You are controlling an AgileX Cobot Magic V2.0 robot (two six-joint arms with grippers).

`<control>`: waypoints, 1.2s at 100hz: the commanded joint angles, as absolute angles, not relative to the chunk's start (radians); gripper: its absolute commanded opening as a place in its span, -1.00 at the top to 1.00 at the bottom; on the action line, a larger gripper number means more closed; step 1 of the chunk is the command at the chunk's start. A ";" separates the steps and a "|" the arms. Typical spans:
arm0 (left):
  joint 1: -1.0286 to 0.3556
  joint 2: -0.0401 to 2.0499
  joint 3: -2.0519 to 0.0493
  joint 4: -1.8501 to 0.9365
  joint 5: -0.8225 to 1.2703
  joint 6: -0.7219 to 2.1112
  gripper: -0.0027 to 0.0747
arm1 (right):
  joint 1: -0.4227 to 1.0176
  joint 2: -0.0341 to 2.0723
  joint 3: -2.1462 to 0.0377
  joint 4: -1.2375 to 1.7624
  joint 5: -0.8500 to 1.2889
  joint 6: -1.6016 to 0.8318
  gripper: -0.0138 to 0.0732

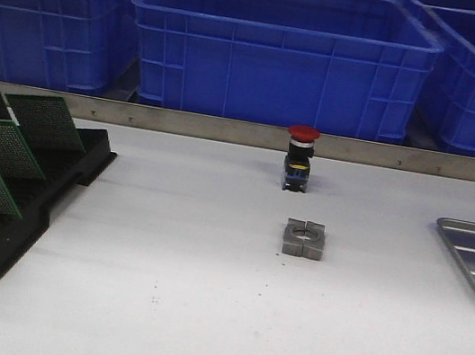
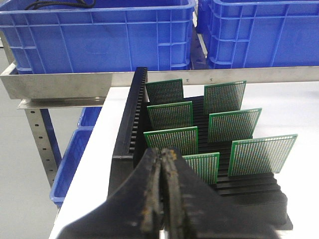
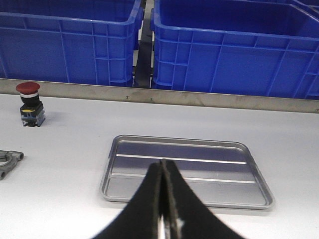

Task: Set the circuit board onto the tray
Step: 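Lower the left gripper onto a green circuit board in the black rack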

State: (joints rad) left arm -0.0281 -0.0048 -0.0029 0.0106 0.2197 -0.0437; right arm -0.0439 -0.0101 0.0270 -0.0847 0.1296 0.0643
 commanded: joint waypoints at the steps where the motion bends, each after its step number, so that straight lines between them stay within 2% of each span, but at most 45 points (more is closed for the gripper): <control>1: -0.026 -0.037 0.026 0.000 0.127 -0.055 0.97 | -0.049 -0.030 0.029 -0.096 0.057 0.064 0.82; 37: -0.026 -0.037 0.026 -0.039 -0.027 -0.055 0.97 | -0.049 -0.030 0.029 -0.096 0.057 0.064 0.82; 54: -0.026 -0.037 -0.025 -0.039 -0.017 -0.055 0.98 | -0.049 -0.030 0.029 -0.096 0.057 0.064 0.82; 82: -0.026 0.041 -0.277 0.078 0.252 -0.055 0.98 | -0.049 -0.030 0.029 -0.096 0.057 0.064 0.82; 120: -0.026 0.404 -0.554 0.067 0.555 -0.055 0.97 | -0.049 -0.030 0.029 -0.096 0.057 0.064 0.82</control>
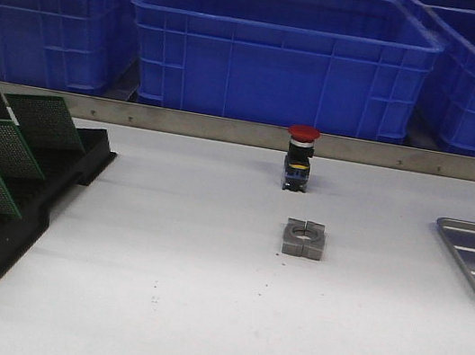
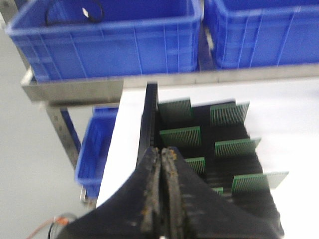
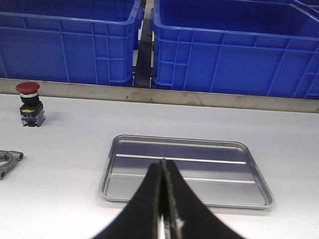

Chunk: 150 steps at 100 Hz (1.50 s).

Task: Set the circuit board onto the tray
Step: 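Lower the left gripper onto a green circuit board in the black rack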

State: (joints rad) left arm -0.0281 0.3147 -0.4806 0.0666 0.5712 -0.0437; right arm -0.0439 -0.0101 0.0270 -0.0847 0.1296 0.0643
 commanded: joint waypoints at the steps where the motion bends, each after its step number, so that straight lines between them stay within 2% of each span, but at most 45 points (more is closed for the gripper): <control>1: -0.026 0.411 -0.562 0.067 0.559 -0.052 0.97 | -0.049 -0.030 0.029 -0.096 0.057 0.064 0.82; 8: -0.026 0.478 -0.594 0.049 0.590 -0.027 0.90 | -0.049 -0.030 0.029 -0.096 0.057 0.064 0.82; 17: -0.026 0.552 -0.618 -0.026 0.595 0.079 0.63 | -0.049 -0.030 0.029 -0.096 0.057 0.064 0.82; 23: -0.026 0.592 -0.627 -0.090 0.593 0.240 0.36 | -0.049 -0.030 0.029 -0.096 0.057 0.064 0.82; 28: -0.026 0.630 -0.629 -0.147 0.593 0.390 0.21 | -0.049 -0.030 0.029 -0.096 0.057 0.064 0.82; 35: -0.026 0.679 -0.629 -0.248 0.598 0.593 0.13 | -0.049 -0.030 0.029 -0.096 0.057 0.064 0.82; 42: -0.026 0.730 -0.629 -0.374 0.605 0.901 0.13 | -0.049 -0.030 0.029 -0.096 0.057 0.064 0.82; 56: -0.026 0.839 -0.638 -0.635 0.660 1.341 0.14 | -0.049 -0.030 0.029 -0.096 0.057 0.064 0.82; 73: -0.026 0.990 -0.683 -0.795 0.710 1.695 0.14 | -0.049 -0.030 0.029 -0.096 0.057 0.064 0.82; 138: -0.033 1.459 -0.845 -0.777 0.701 1.816 0.14 | -0.049 -0.030 0.029 -0.096 0.057 0.064 0.82; 150: -0.033 1.496 -0.846 -0.777 0.701 1.816 0.24 | -0.049 -0.030 0.029 -0.096 0.057 0.064 0.82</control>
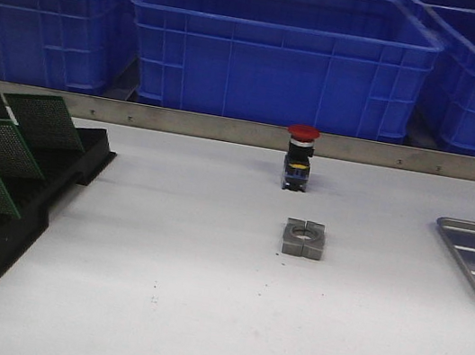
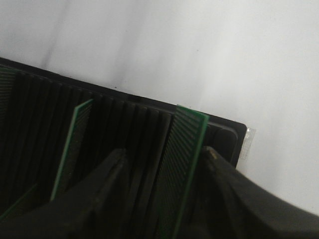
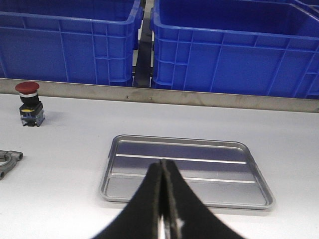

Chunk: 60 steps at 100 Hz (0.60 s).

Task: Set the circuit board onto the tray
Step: 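Lower the left gripper onto a green circuit board in the black rack, then grasp the board with the left gripper and lift it out of the rack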

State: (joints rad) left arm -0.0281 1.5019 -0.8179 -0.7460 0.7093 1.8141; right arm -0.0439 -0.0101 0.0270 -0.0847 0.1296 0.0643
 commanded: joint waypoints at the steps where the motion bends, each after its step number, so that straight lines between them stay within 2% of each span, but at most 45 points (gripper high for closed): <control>1: -0.033 1.499 -0.846 -0.777 0.701 1.816 0.27 | -0.049 -0.030 0.029 -0.096 0.057 0.064 0.82; 10: -0.031 1.509 -0.846 -0.777 0.701 1.816 0.48 | -0.049 -0.030 0.029 -0.096 0.057 0.064 0.82; 25: -0.031 1.511 -0.846 -0.777 0.701 1.816 0.98 | -0.049 -0.030 0.029 -0.096 0.057 0.064 0.82; 60: -0.029 1.442 -0.846 -0.785 0.780 1.814 0.97 | -0.049 -0.030 0.029 -0.096 0.057 0.064 0.82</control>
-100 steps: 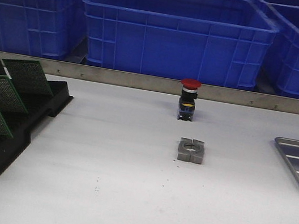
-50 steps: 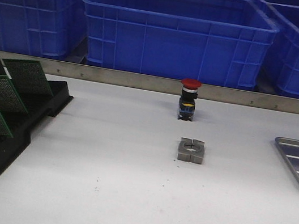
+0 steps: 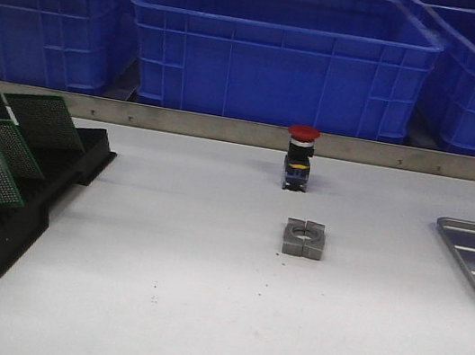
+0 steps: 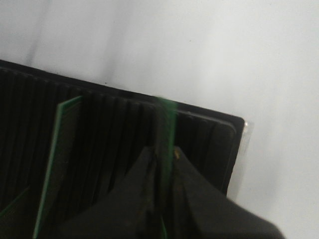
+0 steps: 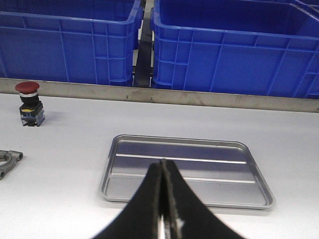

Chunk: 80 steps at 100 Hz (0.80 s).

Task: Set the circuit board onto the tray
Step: 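Grasp the board with the left gripper and lift it out of the rack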

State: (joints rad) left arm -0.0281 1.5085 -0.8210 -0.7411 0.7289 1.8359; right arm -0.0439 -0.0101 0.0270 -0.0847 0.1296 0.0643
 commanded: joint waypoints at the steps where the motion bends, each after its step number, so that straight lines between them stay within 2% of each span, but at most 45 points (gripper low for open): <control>1: -0.029 1.436 -0.846 -0.788 0.784 1.814 0.97 | -0.049 -0.030 0.029 -0.096 0.057 0.064 0.82; 14: -0.029 1.380 -0.846 -0.814 0.841 1.814 0.97 | -0.049 -0.030 0.029 -0.096 0.057 0.064 0.82; 42: -0.053 1.340 -0.846 -1.070 1.006 1.814 0.97 | -0.049 -0.030 0.029 -0.096 0.057 0.063 0.82; 80: -0.347 1.340 -0.846 -1.389 1.013 1.814 0.97 | -0.049 -0.030 0.029 -0.096 0.016 0.063 0.82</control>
State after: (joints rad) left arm -0.2744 1.3722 -0.8210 -1.2511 0.9874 1.8216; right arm -0.0439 -0.0101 0.0270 -0.0847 0.1172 0.0643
